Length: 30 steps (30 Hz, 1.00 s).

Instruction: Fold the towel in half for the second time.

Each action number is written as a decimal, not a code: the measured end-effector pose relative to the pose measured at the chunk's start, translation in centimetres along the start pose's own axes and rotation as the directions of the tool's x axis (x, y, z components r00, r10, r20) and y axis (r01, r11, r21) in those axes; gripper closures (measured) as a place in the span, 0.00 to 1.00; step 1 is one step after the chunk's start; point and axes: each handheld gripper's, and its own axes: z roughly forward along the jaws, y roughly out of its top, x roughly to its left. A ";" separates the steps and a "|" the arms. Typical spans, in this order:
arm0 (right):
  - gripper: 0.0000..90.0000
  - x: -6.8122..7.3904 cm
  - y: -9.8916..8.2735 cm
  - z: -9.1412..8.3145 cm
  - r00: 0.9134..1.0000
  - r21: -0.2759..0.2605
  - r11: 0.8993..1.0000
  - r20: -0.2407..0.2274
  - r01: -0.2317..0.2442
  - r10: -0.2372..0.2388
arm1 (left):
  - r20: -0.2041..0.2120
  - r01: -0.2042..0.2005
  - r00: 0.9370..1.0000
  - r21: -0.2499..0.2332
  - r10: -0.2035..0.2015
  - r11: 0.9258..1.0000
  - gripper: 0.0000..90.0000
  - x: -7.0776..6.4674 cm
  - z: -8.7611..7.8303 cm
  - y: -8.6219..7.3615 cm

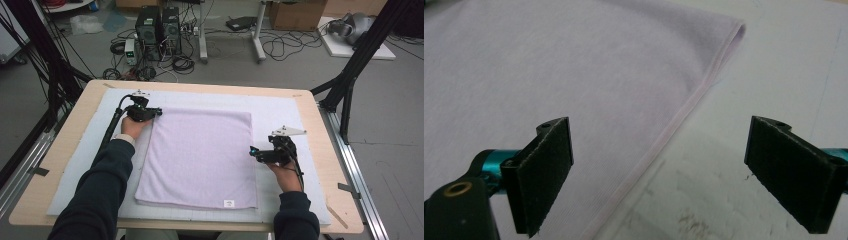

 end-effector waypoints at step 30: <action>0.55 -5.7 6.5 12.2 0.997 0.133 0.991 0.072 -0.034 0.024 | 0.013 0.027 1.000 -0.003 -0.027 1.000 0.96 0.3 -0.2 -0.1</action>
